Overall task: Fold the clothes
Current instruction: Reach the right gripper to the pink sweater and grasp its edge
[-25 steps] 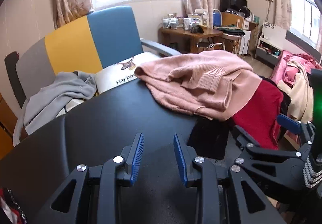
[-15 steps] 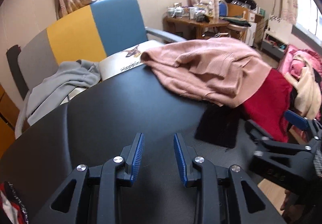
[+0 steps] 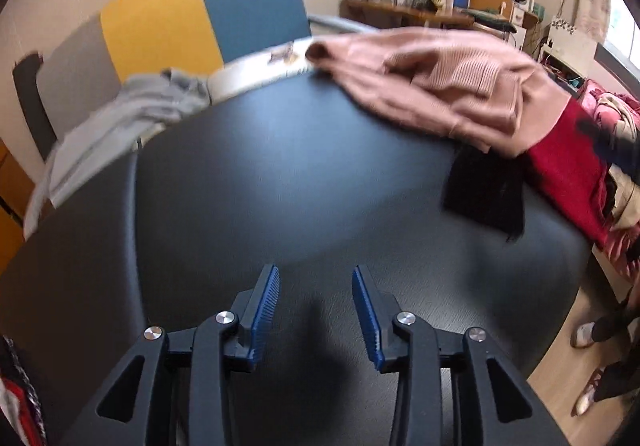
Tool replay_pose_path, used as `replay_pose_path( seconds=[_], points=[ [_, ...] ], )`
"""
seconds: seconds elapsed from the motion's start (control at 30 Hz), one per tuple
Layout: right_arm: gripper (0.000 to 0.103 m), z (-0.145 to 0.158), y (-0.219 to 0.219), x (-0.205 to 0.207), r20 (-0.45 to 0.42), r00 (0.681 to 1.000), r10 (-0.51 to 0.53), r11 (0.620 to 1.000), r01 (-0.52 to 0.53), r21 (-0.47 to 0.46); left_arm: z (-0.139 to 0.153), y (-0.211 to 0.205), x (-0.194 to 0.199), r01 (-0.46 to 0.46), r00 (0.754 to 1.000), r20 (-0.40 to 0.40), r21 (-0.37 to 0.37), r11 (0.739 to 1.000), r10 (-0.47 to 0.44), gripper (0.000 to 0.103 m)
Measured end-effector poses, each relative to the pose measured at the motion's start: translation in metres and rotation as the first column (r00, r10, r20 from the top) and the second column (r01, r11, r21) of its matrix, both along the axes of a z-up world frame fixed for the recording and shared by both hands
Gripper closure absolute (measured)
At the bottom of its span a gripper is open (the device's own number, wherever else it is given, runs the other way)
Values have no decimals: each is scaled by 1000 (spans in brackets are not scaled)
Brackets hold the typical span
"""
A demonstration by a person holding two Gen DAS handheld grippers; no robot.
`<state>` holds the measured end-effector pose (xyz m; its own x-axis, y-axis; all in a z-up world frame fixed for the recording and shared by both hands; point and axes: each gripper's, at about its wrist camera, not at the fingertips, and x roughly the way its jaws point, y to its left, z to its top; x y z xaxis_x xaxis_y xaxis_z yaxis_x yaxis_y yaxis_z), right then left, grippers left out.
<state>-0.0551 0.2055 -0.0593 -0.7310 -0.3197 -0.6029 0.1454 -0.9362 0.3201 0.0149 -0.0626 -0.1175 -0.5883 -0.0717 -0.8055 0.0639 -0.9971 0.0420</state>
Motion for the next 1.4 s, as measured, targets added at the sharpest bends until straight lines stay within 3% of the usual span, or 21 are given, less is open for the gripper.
replay_pose_path(
  seconds=[0.1, 0.17, 0.27, 0.3, 0.4, 0.47, 0.5, 0.57, 0.73, 0.77, 0.83, 0.9, 1.03, 1.2, 1.23, 1.27, 1.3, 1.4],
  points=[
    [25, 0, 16, -35, 30, 999, -35, 999, 36, -35, -17, -7, 3, -10, 999, 39, 3, 1000, 10, 65],
    [25, 1, 21, -57, 38, 998, -43, 997, 46, -68, -25, -19, 7, -24, 998, 59, 51, 998, 21, 65],
    [25, 4, 14, -95, 11, 999, -39, 999, 39, 27, -32, -34, 17, -48, 997, 69, 81, 996, 43, 65],
    [25, 2, 16, -109, 19, 999, -47, 999, 46, 19, -32, -40, 22, -55, 996, 73, 95, 994, 48, 65],
    [26, -18, 30, -158, 107, 987, -123, 991, 128, -41, -27, -54, 24, -70, 994, 95, 135, 988, 57, 65],
    [43, -39, 34, -184, 180, 974, -137, 986, 152, -69, -27, -63, 30, -84, 991, 112, 152, 985, 67, 65],
    [67, -46, 32, -190, 202, 968, -145, 986, 159, -52, -25, -66, 31, -87, 991, 117, 160, 983, 69, 65],
    [80, -50, 33, -193, 201, 968, -147, 982, 168, -88, -21, -70, 34, -95, 990, 117, 160, 983, 76, 65],
    [89, -31, 22, -173, 148, 989, 2, 965, 37, -260, -12, -79, 60, -88, 993, 90, 188, 978, 72, 65],
    [97, -30, 15, -163, 143, 987, 70, 952, -23, -305, -9, -78, 64, -88, 994, 86, 193, 977, 72, 65],
    [98, -30, -3, -141, 129, 971, 203, 912, -140, -386, -3, -75, 71, -89, 994, 79, 197, 976, 75, 65],
    [98, -35, -31, -106, 132, 942, 309, 892, -238, -384, 1, -74, 83, -90, 994, 71, 190, 978, 77, 65],
    [93, -43, -47, -60, 138, 924, 356, 891, -291, -348, 10, -79, 125, -91, 996, 42, 192, 977, 84, 65],
    [90, -13, -10, -74, 75, 970, 230, 929, -196, -314, 17, -93, 152, -114, 993, 17, 217, 969, 113, 65],
    [70, -7, -2, -85, 64, 980, 188, 940, -160, -300, 19, -97, 145, -123, 992, 22, 221, 967, 121, 65],
    [34, -2, 6, -96, 52, 988, 145, 950, -124, -286, 20, -100, 142, -132, 991, 25, 224, 966, 130, 65],
    [22, 4, 13, -108, 40, 995, 96, 961, -82, -266, 19, -101, 144, -140, 990, 26, 227, 964, 138, 65],
    [20, 12, 33, -145, 32, 998, -45, 974, 51, -221, 19, -104, 140, -143, 990, 31, 214, 966, 140, 65]
  ],
)
